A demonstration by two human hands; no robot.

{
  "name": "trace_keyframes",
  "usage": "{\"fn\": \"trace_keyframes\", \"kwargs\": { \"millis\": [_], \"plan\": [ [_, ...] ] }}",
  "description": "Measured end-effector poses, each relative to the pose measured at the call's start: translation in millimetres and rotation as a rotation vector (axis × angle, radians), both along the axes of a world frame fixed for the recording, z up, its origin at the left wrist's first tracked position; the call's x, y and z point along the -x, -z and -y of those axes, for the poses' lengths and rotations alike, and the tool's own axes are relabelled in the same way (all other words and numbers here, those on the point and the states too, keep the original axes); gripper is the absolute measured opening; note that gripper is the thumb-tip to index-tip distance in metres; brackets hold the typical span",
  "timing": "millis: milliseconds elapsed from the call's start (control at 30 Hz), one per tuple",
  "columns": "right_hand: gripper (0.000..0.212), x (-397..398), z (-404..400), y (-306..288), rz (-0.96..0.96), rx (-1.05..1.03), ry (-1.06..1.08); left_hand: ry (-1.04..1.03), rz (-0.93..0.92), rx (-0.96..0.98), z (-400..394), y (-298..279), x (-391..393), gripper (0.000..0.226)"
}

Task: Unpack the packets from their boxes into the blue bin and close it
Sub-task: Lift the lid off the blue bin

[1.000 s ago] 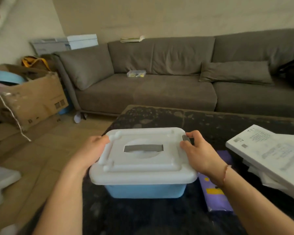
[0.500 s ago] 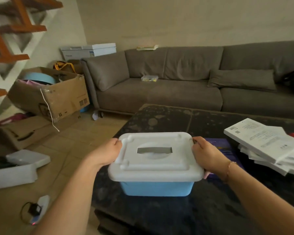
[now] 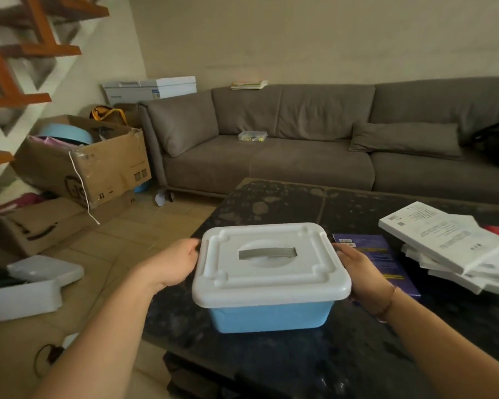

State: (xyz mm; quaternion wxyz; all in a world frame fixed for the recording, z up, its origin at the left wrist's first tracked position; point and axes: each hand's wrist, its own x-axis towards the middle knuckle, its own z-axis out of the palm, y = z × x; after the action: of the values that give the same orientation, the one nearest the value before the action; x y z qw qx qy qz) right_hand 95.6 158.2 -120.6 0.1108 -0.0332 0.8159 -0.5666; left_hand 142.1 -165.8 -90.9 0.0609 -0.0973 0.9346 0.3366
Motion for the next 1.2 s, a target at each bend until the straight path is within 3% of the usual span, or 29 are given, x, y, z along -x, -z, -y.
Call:
{"fn": "trace_keyframes", "kwargs": {
  "millis": [100, 167, 300, 400, 633, 800, 933, 1033, 1133, 1200],
  "plan": [
    [0.023, 1, 2, -1, 0.071, 0.038, -0.024, -0.079, 0.027, -0.259, 8, 17, -13, 0.027],
    [0.022, 2, 3, -3, 0.001, -0.053, 0.030, -0.159, -0.028, -0.427, 7, 23, -18, 0.027],
    [0.027, -4, -2, -16, -0.322, -0.261, 0.235, -0.244, -0.271, -0.381, 0, 22, -21, 0.026],
    [0.027, -18, 2, -29, -0.360, -0.378, 0.131, -0.346, -0.368, -0.293, -5, 17, -25, 0.031],
    [0.023, -20, 5, -45, -0.300, -0.377, 0.094, -0.247, -0.237, -0.246, -12, -11, -34, 0.027],
    [0.028, -9, 3, -85, -0.347, -0.332, 0.113, -0.189, -0.305, -0.177, -11, -49, -27, 0.022],
    [0.029, 23, 14, -113, -0.311, -0.151, 0.155, -0.267, -0.422, -0.240, -4, -85, 2, 0.008],
    [0.026, 58, 24, -126, -0.248, 0.022, 0.180, -0.297, -0.536, -0.318, 4, -107, 35, 0.022],
    [0.021, 85, 33, -122, -0.261, 0.052, 0.195, -0.280, -0.620, -0.345, 4, -115, 71, 0.037],
    [0.032, 101, 37, -106, -0.193, 0.179, 0.207, -0.253, -0.557, -0.526, 9, -104, 91, 0.039]
  ]
}}
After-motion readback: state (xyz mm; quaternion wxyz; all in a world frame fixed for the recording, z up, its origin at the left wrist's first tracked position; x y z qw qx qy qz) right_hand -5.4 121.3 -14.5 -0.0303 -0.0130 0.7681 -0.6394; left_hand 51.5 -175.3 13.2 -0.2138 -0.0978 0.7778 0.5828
